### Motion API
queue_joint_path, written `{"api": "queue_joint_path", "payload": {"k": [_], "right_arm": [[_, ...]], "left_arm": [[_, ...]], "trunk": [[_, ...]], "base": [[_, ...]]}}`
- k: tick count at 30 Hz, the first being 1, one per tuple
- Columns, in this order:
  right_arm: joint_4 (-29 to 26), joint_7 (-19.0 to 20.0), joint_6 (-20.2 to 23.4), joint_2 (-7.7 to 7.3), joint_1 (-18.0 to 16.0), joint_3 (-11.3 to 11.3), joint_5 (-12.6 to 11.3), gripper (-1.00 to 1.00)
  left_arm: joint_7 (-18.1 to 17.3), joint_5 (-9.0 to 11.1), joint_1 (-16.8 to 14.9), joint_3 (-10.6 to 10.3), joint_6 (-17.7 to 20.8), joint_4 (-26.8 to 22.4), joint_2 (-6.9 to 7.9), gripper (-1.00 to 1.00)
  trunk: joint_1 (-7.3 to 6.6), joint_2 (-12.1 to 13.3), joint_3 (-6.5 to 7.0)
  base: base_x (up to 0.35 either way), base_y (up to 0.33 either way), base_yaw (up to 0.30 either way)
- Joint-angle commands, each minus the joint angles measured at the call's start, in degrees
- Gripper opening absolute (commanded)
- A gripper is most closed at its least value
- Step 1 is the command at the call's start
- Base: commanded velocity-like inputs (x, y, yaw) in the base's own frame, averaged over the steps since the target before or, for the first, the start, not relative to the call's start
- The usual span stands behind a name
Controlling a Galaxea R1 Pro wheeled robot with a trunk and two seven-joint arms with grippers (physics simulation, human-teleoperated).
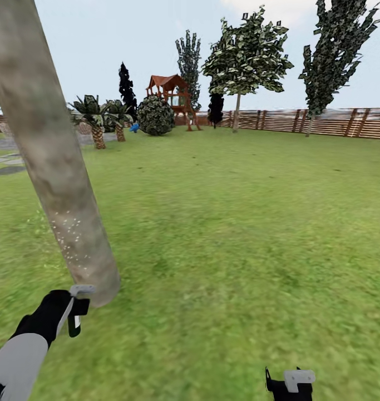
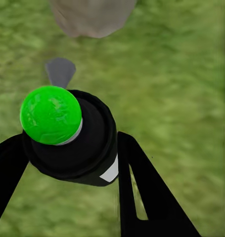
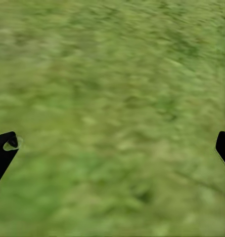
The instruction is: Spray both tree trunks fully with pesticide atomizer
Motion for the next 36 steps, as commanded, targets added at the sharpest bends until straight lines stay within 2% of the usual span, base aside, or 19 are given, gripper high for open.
{"api": "queue_joint_path", "payload": {"k": [1,9,24,36], "right_arm": [[-0.01,0.0,0.0,0.0,0.0,-0.01,0.0,1.0],[0.0,0.0,0.0,0.07,0.0,0.06,0.0,1.0],[0.07,0.0,0.0,0.09,0.0,0.06,0.0,1.0],[0.07,0.0,0.0,0.09,0.0,0.06,0.0,1.0]], "left_arm": [[0.01,0.02,0.0,0.07,0.0,-0.01,0.02,-1.0],[0.04,0.03,0.0,0.11,0.0,-0.56,0.11,-1.0],[0.1,0.03,0.0,0.21,-0.21,-0.72,0.49,-1.0],[0.1,0.03,0.0,0.11,-0.56,-0.86,0.21,-1.0]], "trunk": [[0.0,0.0,0.0],[0.0,0.0,0.0],[0.0,0.0,0.0],[0.0,0.0,0.0]], "base": [[0.174,-0.244,0.0],[0.209,-0.218,0.034],[0.221,-0.21,0.267],[0.172,-0.228,0.02]]}}
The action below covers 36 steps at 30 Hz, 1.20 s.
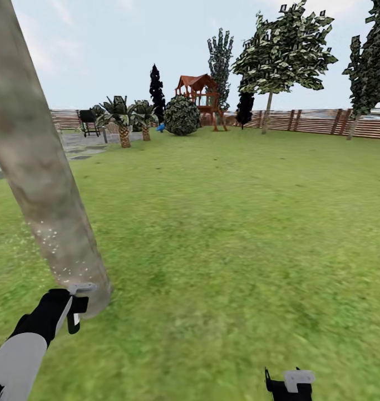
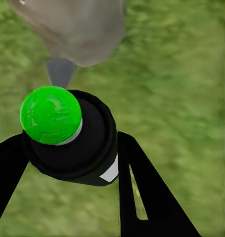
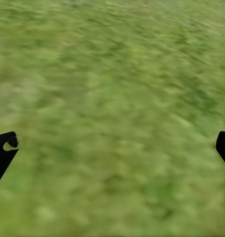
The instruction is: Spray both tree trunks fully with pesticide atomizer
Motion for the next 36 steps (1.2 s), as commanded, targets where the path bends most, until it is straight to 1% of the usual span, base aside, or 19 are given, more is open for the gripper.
{"api": "queue_joint_path", "payload": {"k": [1,8,23,29,36], "right_arm": [[0.0,0.0,0.0,0.0,0.0,0.0,0.0,1.0],[0.0,0.0,0.0,0.0,0.0,0.0,0.0,1.0],[0.0,0.0,0.0,0.09,0.0,0.0,0.03,1.0],[0.0,-0.08,0.0,-0.16,0.0,-0.09,0.0,1.0],[-0.06,-0.09,0.0,-0.1,0.0,-0.09,-0.05,1.0]], "left_arm": [[0.0,-0.02,0.0,0.0,-0.03,-0.15,-0.02,-1.0],[0.0,-0.02,0.0,0.0,-0.01,-0.31,-0.08,-1.0],[0.0,-0.02,0.0,0.0,-0.02,-0.31,-0.1,-1.0],[0.03,-0.02,0.0,0.03,-0.01,-0.31,-0.1,-1.0],[0.09,-0.02,0.0,0.08,0.03,-0.26,-0.07,-1.0]], "trunk": [[0.0,0.0,0.0],[0.0,0.0,0.0],[0.0,0.0,0.0],[0.0,0.0,0.0],[0.0,0.0,0.0]], "base": [[0.028,-0.268,0.0],[0.004,-0.271,0.05],[0.0,-0.271,0.265],[0.08,-0.271,0.03],[0.22,-0.211,0.0]]}}
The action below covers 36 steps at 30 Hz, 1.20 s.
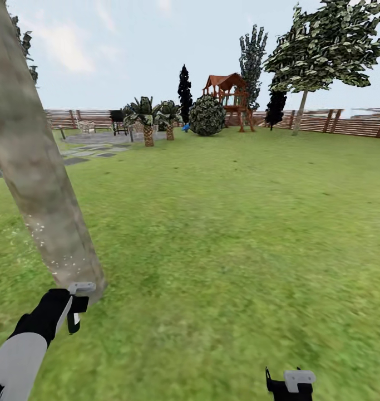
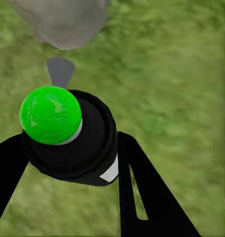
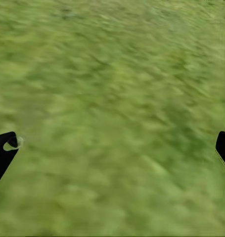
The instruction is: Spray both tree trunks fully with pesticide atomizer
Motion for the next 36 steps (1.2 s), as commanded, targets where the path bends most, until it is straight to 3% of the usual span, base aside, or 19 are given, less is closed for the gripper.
{"api": "queue_joint_path", "payload": {"k": [1,11,12,15,18,23,31,36], "right_arm": [[-0.02,0.0,0.0,0.07,0.0,0.0,-0.02,1.0],[0.04,0.06,0.0,0.38,0.0,0.0,0.03,1.0],[0.06,0.08,0.0,0.32,0.0,0.0,0.05,1.0],[0.06,0.09,0.0,0.24,0.0,0.0,0.05,1.0],[0.03,0.07,0.0,-0.02,0.0,0.0,0.05,1.0],[-0.03,0.09,0.0,-0.41,0.0,0.0,0.05,1.0],[-0.02,0.09,0.0,-0.43,0.0,0.0,0.05,1.0],[0.0,0.09,0.0,-0.39,0.0,0.0,0.05,1.0]], "left_arm": [[0.0,0.01,0.0,0.0,0.0,-0.03,-0.02,-1.0],[-0.61,0.34,-0.1,0.33,0.22,-2.35,0.44,-1.0],[-0.81,0.36,-0.61,0.35,1.23,-4.64,0.61,-1.0],[-0.99,0.43,-1.25,0.27,4.16,-5.05,0.37,-1.0],[-4.73,0.22,-4.41,-0.15,5.63,-4.51,0.55,-1.0],[-7.5,-0.18,-5.83,-0.46,11.49,-5.07,2.3,-1.0],[-7.6,-0.52,-5.93,-0.56,11.95,-6.7,3.21,-1.0],[-7.71,-1.45,-7.5,-0.55,16.15,-7.72,6.16,-1.0]], "trunk": [[0.0,0.0,0.0],[0.0,0.0,0.0],[0.0,0.0,0.0],[0.0,0.0,0.0],[0.0,0.0,0.0],[0.0,0.0,0.0],[0.0,0.0,0.0],[0.0,0.0,0.0]], "base": [[0.24,-0.196,0.109],[0.103,-0.08,0.253],[0.001,0.0,0.279],[0.0,0.0,0.267],[0.0,0.0,0.072],[0.0,0.0,0.006],[0.0,0.0,0.0],[0.0,0.0,0.05]]}}
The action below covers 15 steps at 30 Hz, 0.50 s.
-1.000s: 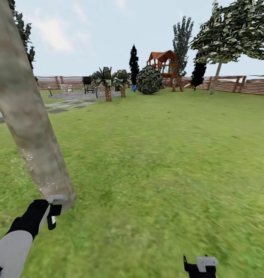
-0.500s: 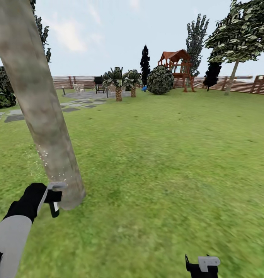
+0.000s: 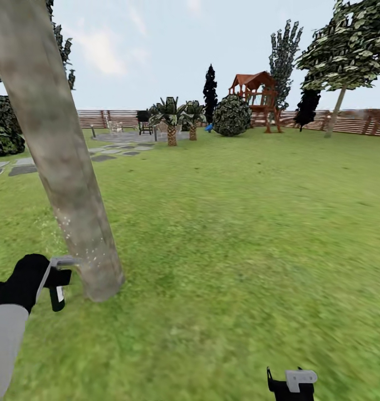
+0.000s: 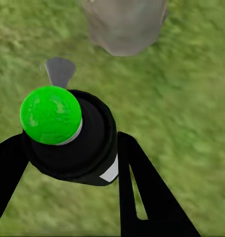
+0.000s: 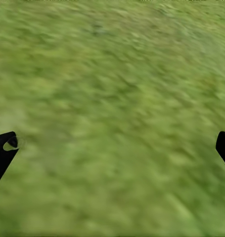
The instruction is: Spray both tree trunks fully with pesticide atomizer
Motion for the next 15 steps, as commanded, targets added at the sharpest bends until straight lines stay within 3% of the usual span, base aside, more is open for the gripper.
{"api": "queue_joint_path", "payload": {"k": [1,4,6,7,10,15], "right_arm": [[0.04,0.0,0.0,0.04,0.0,0.0,0.0,1.0],[0.05,0.0,0.0,0.05,0.0,0.0,0.0,1.0],[0.06,0.0,0.0,0.05,0.0,0.0,0.0,1.0],[0.06,0.0,0.0,0.05,0.0,0.0,0.0,1.0],[0.06,0.0,0.0,0.05,0.0,0.0,0.0,1.0],[0.06,0.0,0.0,0.05,0.0,0.0,0.0,1.0]], "left_arm": [[-0.35,0.34,-0.14,-0.06,0.5,-0.1,0.73,-1.0],[-0.61,0.38,-0.17,-1.66,0.83,-0.11,0.66,-1.0],[-2.29,0.54,-0.41,-6.59,1.07,-0.21,0.16,-1.0],[-3.71,0.6,-0.47,-7.62,1.11,-0.24,0.1,-1.0],[-5.7,0.72,-0.5,-7.97,1.07,-0.41,0.39,-1.0],[-7.0,0.65,-0.45,-8.06,1.05,-2.12,0.31,-1.0]], "trunk": [[0.0,0.0,0.0],[0.0,0.0,0.0],[0.0,0.0,0.0],[0.0,0.0,0.0],[0.0,0.0,0.0],[0.0,0.0,0.0]], "base": [[0.0,0.0,0.236],[0.0,0.0,0.265],[0.0,0.0,0.258],[0.0,0.0,0.104],[0.012,-0.034,0.046],[0.064,-0.237,0.004]]}}
